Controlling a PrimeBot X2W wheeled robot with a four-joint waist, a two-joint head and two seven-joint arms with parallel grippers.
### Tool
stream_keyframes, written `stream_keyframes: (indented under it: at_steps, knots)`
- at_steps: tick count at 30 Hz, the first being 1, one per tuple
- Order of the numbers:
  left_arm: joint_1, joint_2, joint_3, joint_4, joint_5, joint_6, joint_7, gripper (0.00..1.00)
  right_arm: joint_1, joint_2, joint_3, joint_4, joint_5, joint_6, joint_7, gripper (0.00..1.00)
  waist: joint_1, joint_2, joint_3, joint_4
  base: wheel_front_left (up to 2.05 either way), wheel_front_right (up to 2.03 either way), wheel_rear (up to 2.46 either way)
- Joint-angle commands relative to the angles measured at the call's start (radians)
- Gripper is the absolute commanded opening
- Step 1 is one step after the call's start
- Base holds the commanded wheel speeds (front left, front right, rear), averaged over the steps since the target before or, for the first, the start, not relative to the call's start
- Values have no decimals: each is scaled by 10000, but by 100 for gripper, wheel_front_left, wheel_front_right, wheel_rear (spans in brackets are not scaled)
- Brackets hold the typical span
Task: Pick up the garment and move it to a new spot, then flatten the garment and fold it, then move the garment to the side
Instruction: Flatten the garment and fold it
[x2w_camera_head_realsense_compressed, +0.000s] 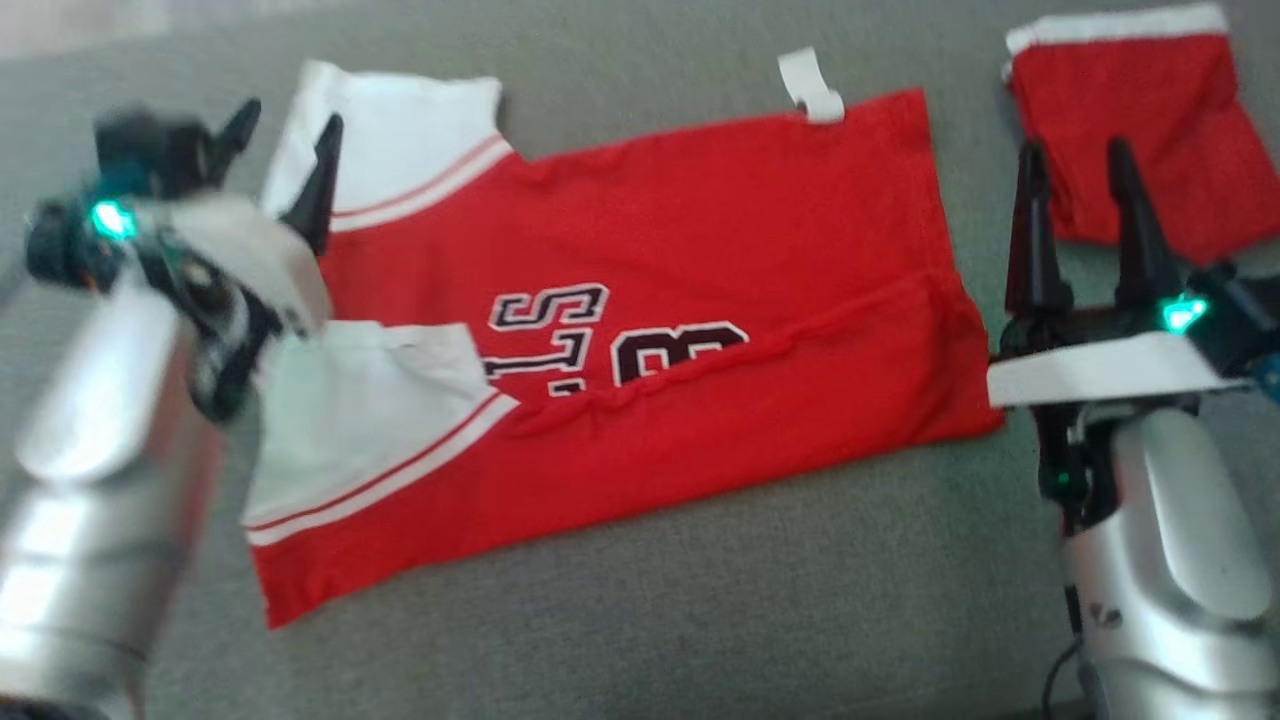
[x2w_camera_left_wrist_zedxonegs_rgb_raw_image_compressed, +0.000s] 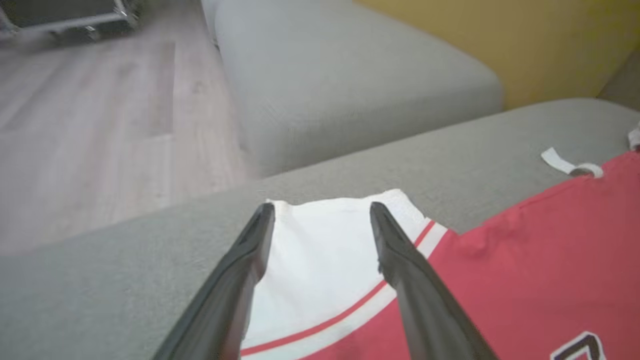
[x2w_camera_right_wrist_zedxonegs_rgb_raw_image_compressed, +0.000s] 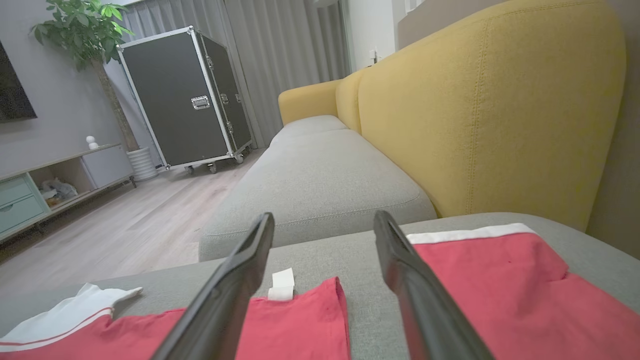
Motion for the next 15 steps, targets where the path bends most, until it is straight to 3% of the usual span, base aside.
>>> stream_keyframes:
  at_steps: [1, 6, 10, 15]
  knots:
    - [-566, 630, -57, -71, -399, -49, 647, 100, -290, 21, 222, -413, 98, -7, -106, 100, -3, 0, 786, -489, 0, 0, 0]
    - [-2464, 1757, -1216, 339, -1526, -53, 2448, 100, -715, 21, 372, -723, 330, -7, -106, 100, -3, 0, 1543, -867, 0, 0, 0]
    - [-3511, 2375, -2037, 938, -2146, -54, 3254, 100, -942, 21, 522, -955, 553, -7, -106, 100, -3, 0, 2000, -1138, 0, 0, 0]
    - [-4047, 2616, -2557, 1712, -2522, -54, 3635, 100, -1080, 22, 562, -1125, 688, -7, -106, 100, -3, 0, 2275, -1355, 0, 0, 0]
